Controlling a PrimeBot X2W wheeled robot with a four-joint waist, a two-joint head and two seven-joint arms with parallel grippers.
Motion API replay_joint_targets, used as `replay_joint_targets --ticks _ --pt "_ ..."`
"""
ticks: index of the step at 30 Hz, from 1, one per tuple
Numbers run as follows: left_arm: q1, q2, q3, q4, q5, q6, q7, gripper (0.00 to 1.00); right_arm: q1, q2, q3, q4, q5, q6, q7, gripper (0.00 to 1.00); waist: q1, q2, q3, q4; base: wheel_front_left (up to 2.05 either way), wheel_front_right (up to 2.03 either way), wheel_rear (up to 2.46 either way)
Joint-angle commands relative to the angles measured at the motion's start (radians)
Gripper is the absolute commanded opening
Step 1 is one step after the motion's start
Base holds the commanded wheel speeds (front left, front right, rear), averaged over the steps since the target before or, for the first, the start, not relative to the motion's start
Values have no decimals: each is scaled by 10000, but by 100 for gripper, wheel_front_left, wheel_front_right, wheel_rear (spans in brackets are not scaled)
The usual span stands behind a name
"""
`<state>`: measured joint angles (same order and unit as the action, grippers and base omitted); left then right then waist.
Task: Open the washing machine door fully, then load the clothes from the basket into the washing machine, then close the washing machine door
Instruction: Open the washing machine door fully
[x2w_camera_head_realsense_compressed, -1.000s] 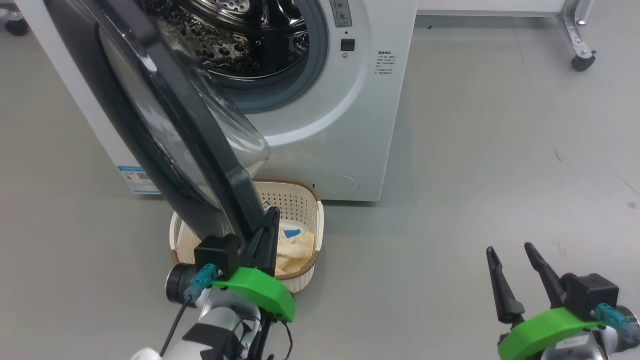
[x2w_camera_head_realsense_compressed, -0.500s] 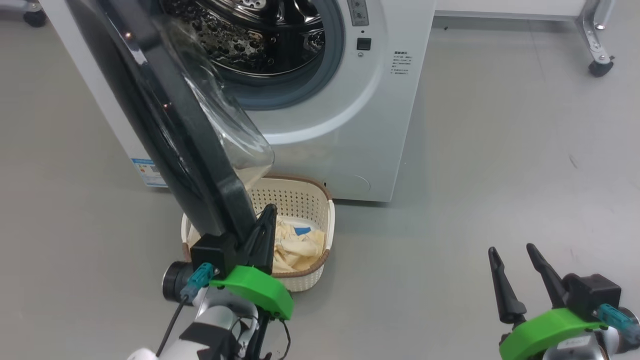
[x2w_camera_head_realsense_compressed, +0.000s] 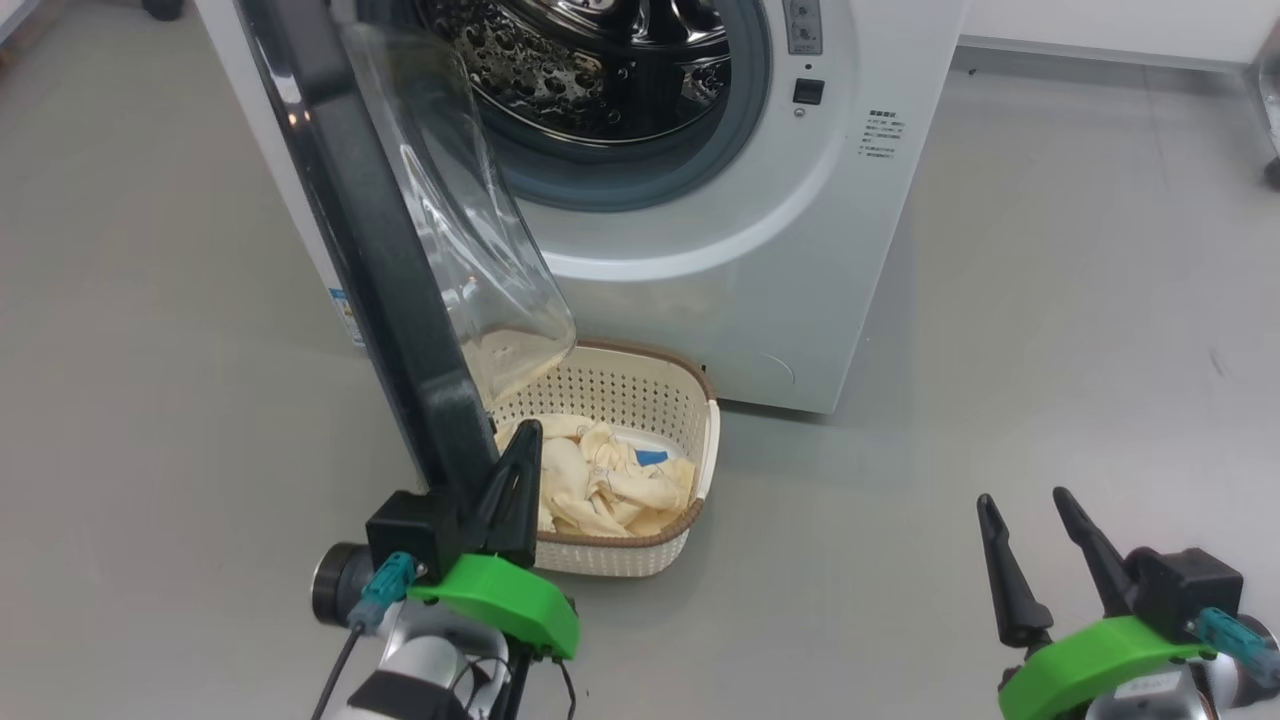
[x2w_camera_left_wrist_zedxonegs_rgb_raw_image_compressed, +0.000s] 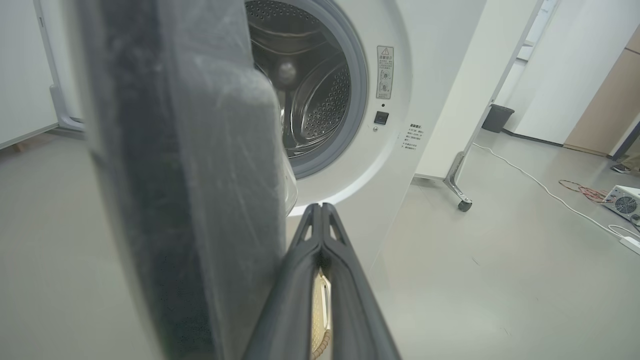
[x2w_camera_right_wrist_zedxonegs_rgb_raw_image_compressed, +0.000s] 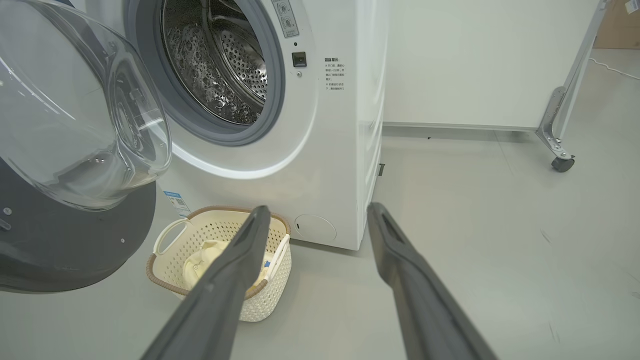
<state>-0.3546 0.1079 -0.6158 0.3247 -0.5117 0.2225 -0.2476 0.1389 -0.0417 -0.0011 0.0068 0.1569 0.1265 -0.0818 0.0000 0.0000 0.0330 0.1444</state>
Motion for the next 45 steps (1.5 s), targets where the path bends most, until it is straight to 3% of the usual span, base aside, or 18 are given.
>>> replay_joint_targets --ticks 1,16,29,45 --pt "-97 372 533 -312 13 193 -76 0 -309 -85 213 -349 -24 42 -11 100 0 0 12 109 0 0 0" --pt "844 1108 1160 -1047 -221 876 -36 0 -316 -85 176 -448 -58 42 46 100 0 0 17 627 0 0 0" --pt "1536 2097 2446 -1413 -544 1611 -73 0 -268 -85 150 -481 -50 42 110 100 0 0 -28 653 0 0 0" --pt "1780 3149 4065 -1192 -918 1972 -99 0 -351 -85 114 -544 -49 42 180 100 0 0 106 581 0 0 0"
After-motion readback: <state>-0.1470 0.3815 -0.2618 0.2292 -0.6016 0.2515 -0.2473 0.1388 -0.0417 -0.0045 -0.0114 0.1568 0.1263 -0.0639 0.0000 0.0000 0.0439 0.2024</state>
